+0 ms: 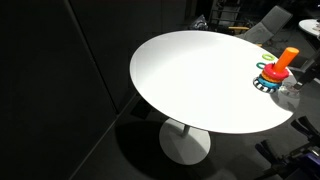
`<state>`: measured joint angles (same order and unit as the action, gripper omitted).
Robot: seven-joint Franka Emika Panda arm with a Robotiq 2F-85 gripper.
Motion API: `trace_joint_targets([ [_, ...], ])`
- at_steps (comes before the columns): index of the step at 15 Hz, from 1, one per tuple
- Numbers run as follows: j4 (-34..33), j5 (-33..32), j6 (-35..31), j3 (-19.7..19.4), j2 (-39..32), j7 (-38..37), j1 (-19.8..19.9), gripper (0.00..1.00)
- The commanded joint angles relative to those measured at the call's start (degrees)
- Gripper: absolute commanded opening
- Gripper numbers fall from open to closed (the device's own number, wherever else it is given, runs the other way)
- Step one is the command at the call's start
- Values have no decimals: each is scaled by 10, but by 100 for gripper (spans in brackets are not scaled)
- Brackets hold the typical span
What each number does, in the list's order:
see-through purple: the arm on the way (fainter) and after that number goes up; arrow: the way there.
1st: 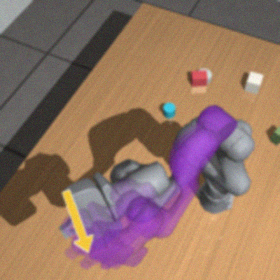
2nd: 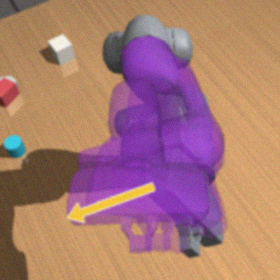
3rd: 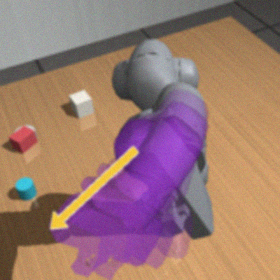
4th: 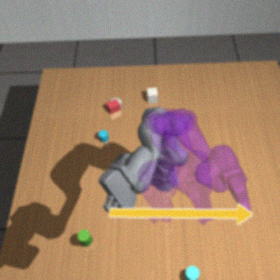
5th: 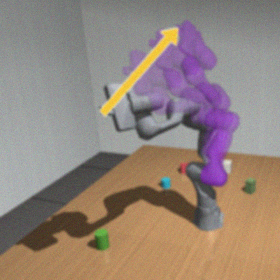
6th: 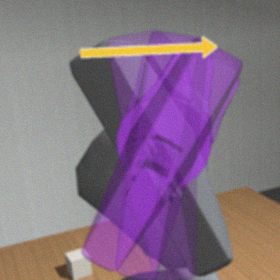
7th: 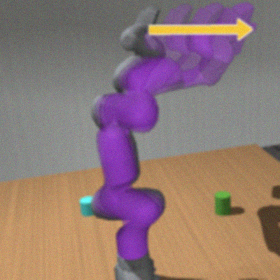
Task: Put the clear ring through the pole
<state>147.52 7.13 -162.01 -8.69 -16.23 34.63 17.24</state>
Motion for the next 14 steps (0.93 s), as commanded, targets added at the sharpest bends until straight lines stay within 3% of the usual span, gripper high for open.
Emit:
trace_joint_targets([
  [1,-13,-17,-24,18,-25,-2,25,100],
  [14,-44,-25,-32,51,-65,-8,60,100],
])
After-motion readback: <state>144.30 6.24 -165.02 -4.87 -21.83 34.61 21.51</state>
